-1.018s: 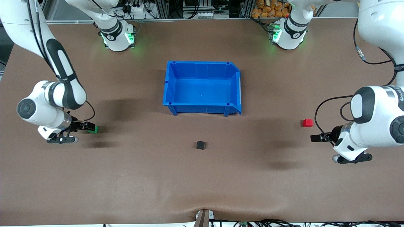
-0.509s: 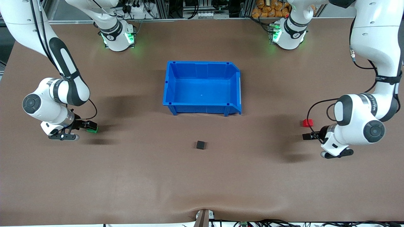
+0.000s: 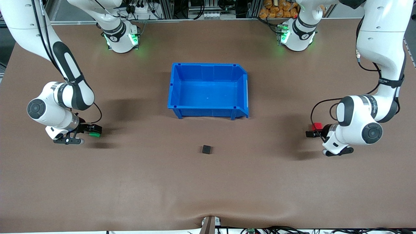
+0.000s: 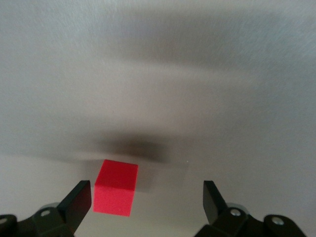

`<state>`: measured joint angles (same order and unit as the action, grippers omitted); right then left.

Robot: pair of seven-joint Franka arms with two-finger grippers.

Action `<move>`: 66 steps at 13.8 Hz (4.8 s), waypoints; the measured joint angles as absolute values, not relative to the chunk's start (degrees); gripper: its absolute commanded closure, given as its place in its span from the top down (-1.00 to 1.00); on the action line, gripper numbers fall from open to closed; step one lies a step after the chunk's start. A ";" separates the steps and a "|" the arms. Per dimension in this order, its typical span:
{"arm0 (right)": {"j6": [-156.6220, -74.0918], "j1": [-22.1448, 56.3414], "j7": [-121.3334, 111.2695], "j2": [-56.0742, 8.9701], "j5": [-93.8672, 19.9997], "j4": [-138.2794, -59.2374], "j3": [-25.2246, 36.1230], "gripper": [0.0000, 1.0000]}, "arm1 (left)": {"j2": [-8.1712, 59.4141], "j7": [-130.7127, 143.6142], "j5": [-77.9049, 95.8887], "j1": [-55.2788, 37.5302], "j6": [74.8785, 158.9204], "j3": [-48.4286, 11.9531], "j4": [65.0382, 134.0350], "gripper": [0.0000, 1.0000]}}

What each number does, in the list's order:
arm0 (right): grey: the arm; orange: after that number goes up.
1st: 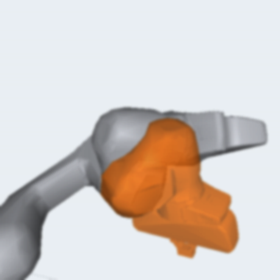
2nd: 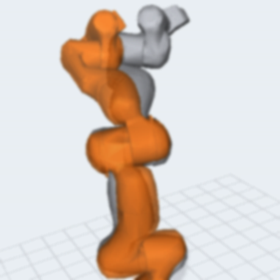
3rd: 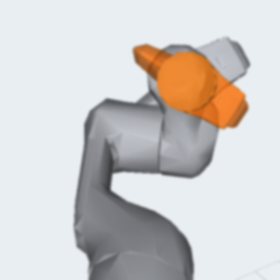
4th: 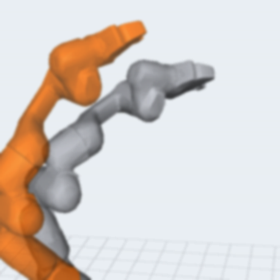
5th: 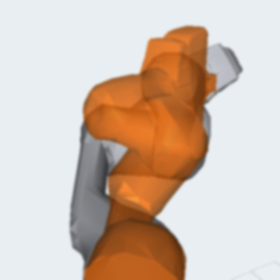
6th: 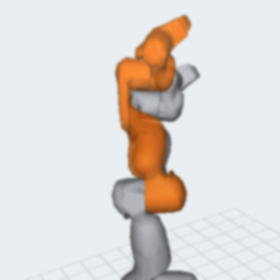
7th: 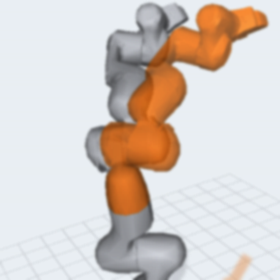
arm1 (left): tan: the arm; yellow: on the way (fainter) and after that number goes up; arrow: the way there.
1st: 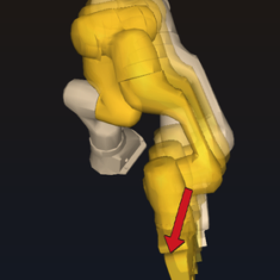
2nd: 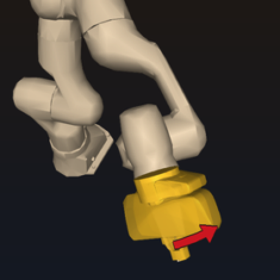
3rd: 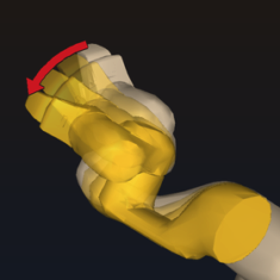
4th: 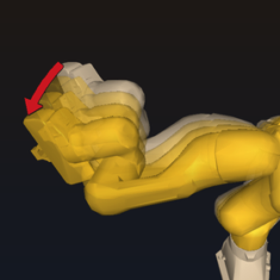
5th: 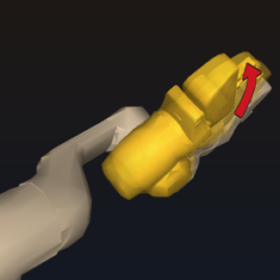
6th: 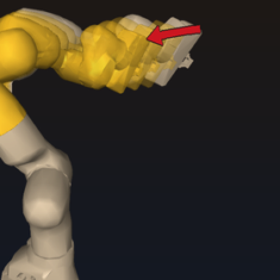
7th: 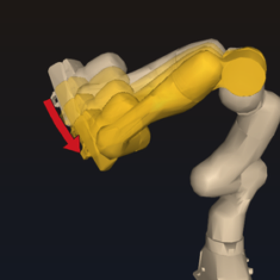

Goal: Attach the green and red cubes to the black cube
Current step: 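Close the right gripper on the green cube while the left gripper grasps red, then carry the red cube with the left gripper toward the black cube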

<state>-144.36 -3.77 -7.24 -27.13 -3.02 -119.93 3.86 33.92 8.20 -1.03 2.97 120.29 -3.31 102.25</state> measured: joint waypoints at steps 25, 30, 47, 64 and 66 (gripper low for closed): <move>-144.51 -3.76 -7.18 -27.53 -3.06 -119.71 3.86 -0.95 | 35.39 3.10 -4.67 5.87 120.53 -4.38 103.19 -0.83; -144.51 -3.76 -7.18 -27.53 -3.06 -119.71 3.86 -1.00 | 35.40 4.17 -0.36 5.80 120.58 -4.46 102.99 -1.00; -142.81 -3.73 -57.33 -23.99 -3.09 -114.00 3.88 -1.00 | 42.65 38.72 23.13 -5.54 114.50 -5.09 85.61 -1.00; -137.58 2.75 -93.47 -24.04 -3.12 -104.11 2.50 -1.00 | 55.16 94.32 24.00 -23.91 134.51 -5.00 70.31 -1.00; -137.55 2.85 -93.87 -24.10 -3.12 -104.10 2.14 -1.00 | 57.00 95.06 24.01 -24.77 136.01 -4.97 69.14 -1.00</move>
<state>-137.55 2.85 -93.87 -24.10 -3.12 -104.10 2.14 57.00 95.06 24.01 -24.77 136.01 -4.97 69.14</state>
